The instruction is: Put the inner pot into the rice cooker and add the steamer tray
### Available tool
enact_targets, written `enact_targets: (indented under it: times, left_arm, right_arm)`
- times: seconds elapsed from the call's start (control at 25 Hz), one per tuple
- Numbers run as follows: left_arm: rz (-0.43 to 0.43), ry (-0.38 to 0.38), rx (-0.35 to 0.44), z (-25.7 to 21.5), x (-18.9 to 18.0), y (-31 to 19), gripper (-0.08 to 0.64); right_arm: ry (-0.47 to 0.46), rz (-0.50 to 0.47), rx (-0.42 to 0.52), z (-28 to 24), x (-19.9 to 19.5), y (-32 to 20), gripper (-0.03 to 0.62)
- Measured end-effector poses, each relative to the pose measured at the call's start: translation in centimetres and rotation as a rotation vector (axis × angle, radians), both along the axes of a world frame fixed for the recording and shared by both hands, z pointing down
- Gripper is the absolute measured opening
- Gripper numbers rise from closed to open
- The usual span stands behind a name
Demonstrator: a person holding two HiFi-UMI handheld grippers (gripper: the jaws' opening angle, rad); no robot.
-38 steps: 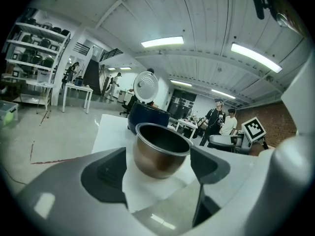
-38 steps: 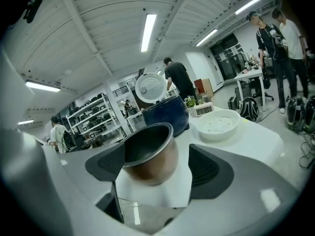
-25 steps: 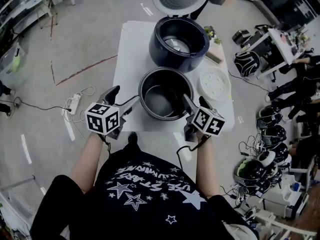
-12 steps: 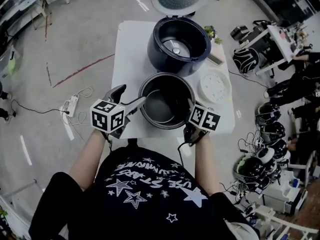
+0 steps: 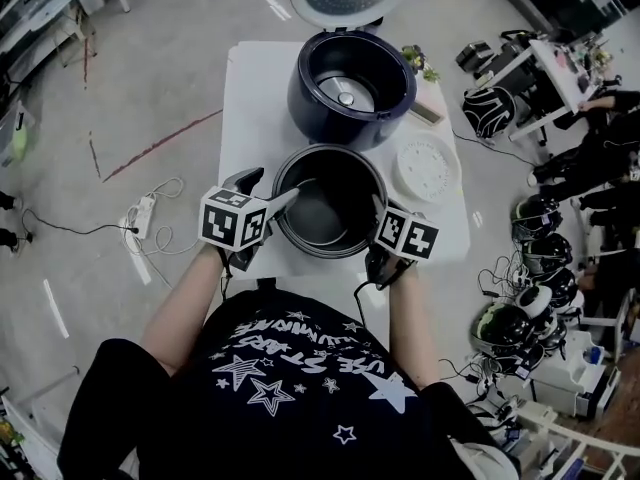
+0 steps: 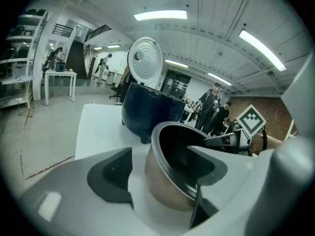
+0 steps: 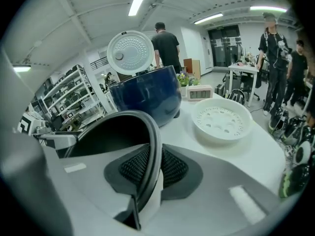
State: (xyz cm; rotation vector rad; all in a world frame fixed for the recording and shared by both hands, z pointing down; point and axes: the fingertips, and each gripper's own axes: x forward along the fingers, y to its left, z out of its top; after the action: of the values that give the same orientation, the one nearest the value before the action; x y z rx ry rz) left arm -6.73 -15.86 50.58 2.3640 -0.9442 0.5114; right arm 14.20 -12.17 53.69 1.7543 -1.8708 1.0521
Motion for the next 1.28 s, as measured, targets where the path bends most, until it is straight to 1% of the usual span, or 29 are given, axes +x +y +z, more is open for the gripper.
enact_targets:
  times: [0.08,0.12,0.2,0.28,0.4,0.48,0.56,0.64,0.8,1.0,1.28]
  left_arm:
    - [0.007,-0.038,-0.046,0.9,0.4,-0.1,0.343]
    - [0.016,-0.055,-0.068,1.4,0.6,0.0,0.321]
    - [0.023,-0.054,-0.099,2.0,1.1,0.3,0.249]
    - [0.004,-0.046,-0.104,2.0,1.5,0.3,0.16]
    - [-0.023,-0.094,-0.089,1.9,1.4,0.2,0.134]
    - [-0.042,-0.119,-0.102,1.9,1.1,0.1,0.106]
    - [-0.071,-0.106,-0.135,1.9,0.5,0.1,0.085]
    - [-0.096,-0.09,-0.143,1.6,-0.2,0.3,0.072]
    - [-0.118,-0.081,-0.098,-0.7,-1.2,0.5,0.063]
    - [-0.146,-0.047,-0.059,-3.7,-2.2,0.7,0.063]
    - [-0.146,0.001,0.017,-8.7,-3.9,-0.5,0.063]
  right_arm:
    - [-0.002,0.001,0.0,0.0,0.1,0.0,0.084]
    - [-0.003,0.002,0.0,0.0,0.1,0.0,0.083]
    - [-0.003,0.007,0.002,0.1,0.1,0.1,0.083]
    - [-0.004,0.014,0.0,0.2,0.0,0.1,0.083]
    - [-0.013,0.028,-0.011,0.0,-0.1,0.2,0.083]
    - [-0.012,0.026,-0.011,-0.5,-0.3,0.3,0.083]
    - [-0.011,0.018,-0.003,-1.3,-0.8,0.3,0.083]
    - [-0.015,0.01,0.013,-2.2,-1.4,0.4,0.083]
    - [-0.024,-0.008,0.068,-4.9,-2.2,0.0,0.084]
    - [-0.009,-0.051,0.126,-8.2,-3.1,-0.7,0.086]
    - [-0.021,-0.11,0.207,-13.2,-5.1,-1.7,0.084]
